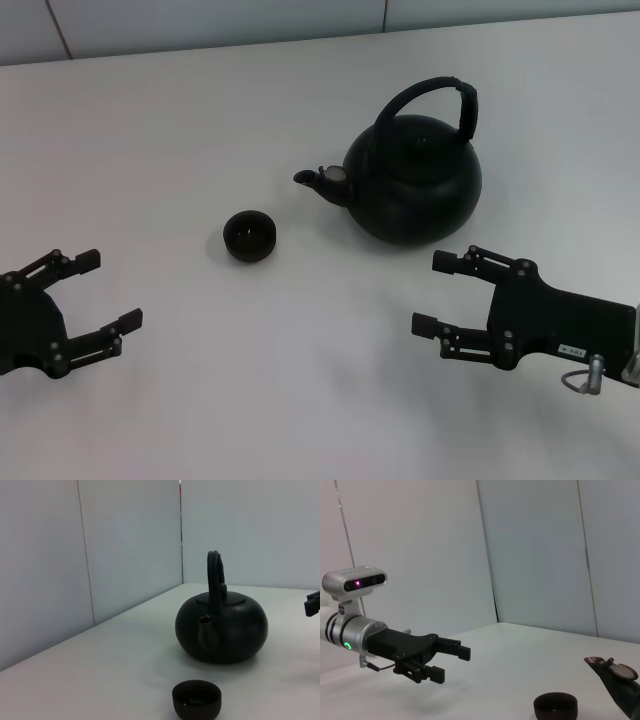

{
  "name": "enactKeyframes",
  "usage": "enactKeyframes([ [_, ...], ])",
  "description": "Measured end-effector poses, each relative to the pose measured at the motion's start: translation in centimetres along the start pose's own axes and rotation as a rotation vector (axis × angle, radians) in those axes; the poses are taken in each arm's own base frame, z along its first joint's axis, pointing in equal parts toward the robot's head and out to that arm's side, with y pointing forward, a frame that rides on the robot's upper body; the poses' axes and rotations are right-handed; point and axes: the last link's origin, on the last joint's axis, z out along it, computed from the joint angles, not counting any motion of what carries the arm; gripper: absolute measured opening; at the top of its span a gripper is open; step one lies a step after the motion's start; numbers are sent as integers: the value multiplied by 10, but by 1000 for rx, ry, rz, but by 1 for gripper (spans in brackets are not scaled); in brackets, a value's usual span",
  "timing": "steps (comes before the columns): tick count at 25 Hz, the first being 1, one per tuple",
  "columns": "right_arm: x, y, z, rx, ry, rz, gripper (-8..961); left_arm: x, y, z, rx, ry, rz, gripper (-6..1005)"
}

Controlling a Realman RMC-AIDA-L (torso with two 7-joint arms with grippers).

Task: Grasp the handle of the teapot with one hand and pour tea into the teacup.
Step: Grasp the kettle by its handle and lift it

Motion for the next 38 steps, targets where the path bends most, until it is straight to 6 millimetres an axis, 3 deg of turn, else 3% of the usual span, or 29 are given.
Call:
enactKeyframes([
  [7,1,4,3,89,-92,-25,732,2,2,4,-6,11,-1,859],
  [15,8,5,8,457,-252,-93,729,3,1,4,0,20,-4,859],
  [22,13,-2,10,754,-274,-91,726,5,0,5,-5,28,-1,859],
  [34,13,-6,14,815,-249,-110,721,5,0,7,-4,29,-1,859],
  [38,6,-20,13,827,-256,-128,719,5,1,9,-4,30,0,859],
])
